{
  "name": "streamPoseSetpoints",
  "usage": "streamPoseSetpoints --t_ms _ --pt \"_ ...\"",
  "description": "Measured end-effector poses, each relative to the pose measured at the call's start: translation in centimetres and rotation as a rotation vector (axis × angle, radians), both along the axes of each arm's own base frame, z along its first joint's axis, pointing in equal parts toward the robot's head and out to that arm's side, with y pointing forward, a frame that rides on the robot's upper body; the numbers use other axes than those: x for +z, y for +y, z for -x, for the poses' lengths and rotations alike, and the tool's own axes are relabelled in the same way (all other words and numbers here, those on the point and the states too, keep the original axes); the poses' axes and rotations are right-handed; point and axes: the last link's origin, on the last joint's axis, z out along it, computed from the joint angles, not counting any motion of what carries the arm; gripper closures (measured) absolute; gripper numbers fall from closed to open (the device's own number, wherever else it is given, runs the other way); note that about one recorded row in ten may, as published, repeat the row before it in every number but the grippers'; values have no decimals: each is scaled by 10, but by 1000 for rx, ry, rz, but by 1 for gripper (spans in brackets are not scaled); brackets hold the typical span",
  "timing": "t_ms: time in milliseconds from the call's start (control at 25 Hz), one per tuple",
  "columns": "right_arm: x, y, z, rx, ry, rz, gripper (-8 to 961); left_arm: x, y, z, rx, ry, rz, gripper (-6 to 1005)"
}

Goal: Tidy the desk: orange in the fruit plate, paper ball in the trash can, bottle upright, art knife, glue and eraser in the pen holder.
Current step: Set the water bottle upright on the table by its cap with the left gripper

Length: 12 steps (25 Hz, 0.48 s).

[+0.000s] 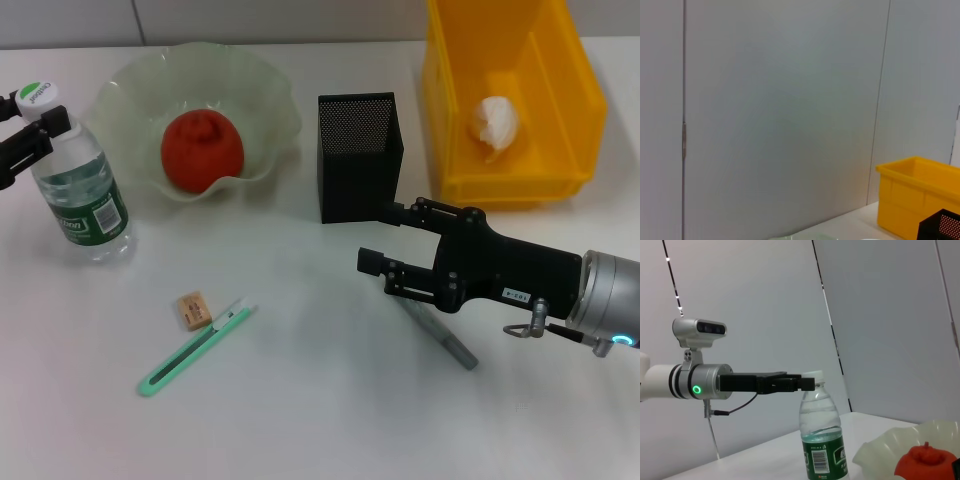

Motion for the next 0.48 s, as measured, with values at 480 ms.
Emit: streamPoseSetpoints --t_ms 480 --pt "0 1 0 0 1 -2 259 -1 0 0 -6 5 -4 456"
